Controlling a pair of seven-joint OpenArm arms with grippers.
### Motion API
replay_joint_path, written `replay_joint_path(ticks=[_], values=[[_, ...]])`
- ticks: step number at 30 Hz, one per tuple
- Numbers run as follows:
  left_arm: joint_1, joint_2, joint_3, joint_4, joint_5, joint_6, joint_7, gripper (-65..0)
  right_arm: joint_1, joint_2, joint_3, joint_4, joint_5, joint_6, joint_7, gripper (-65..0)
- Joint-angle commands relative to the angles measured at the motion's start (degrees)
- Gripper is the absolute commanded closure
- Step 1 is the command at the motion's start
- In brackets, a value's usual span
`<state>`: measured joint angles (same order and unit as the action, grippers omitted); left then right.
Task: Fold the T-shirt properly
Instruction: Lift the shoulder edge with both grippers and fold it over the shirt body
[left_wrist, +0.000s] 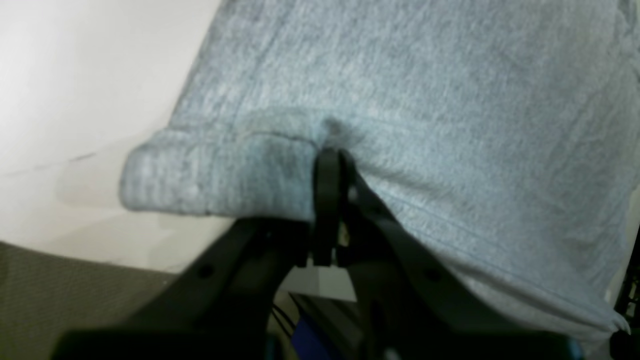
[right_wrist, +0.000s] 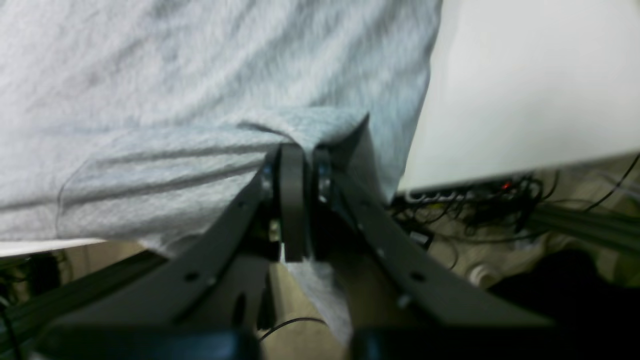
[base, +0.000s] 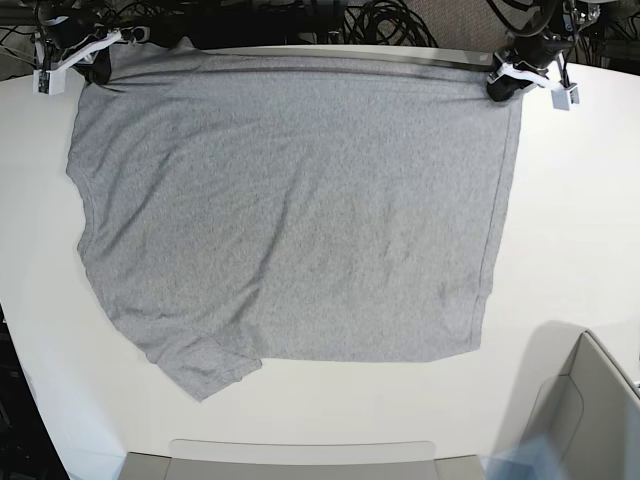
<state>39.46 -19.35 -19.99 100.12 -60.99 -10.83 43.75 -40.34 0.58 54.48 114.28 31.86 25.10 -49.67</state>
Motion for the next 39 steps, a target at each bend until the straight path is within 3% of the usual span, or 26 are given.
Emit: replay_joint_path(ticks=[1, 7, 12, 18, 25, 29, 39], values=[[-0.91, -1.00, -0.54, 0.94, 0.55, 0.50, -1.07, 0.0, 0.47, 0.78, 0.69, 0.93, -1.92, -0.62, 1.80, 0.0], [-6.01, -0.82, -0.89, 1.29, 1.52, 1.12, 5.18, 0.0, 5.74, 0.87, 0.42, 0.93, -7.55, -0.53, 1.71, 0.0], [-7.59, -0.65, -0.54, 5.77, 5.65, 7.71, 5.53, 0.0, 7.68, 2.98, -4.32, 0.75, -11.94, -0.62, 1.80, 0.0], [-9.88, -0.82, -0.36, 7.09, 6.88, 11.31, 5.62, 0.0, 12.34, 3.16, -6.17, 0.75, -16.08, -0.62, 1.80, 0.0], [-15.77, -0.56, 4.47, 7.09, 15.23, 11.49, 9.31, 0.0, 17.17, 3.24, -9.86, 0.58, -23.11, -0.62, 1.80, 0.0], [-19.64, 1.55, 5.09, 7.09, 20.24, 11.49, 11.42, 0.0, 19.72, 3.33, -11.71, -0.04, -25.92, -0.62, 1.89, 0.0], [-27.55, 1.82, 5.70, 6.74, 24.90, 11.49, 15.81, 0.0, 26.40, 5.18, -14.35, -6.72, -29.09, -0.71, 2.24, 0.0]])
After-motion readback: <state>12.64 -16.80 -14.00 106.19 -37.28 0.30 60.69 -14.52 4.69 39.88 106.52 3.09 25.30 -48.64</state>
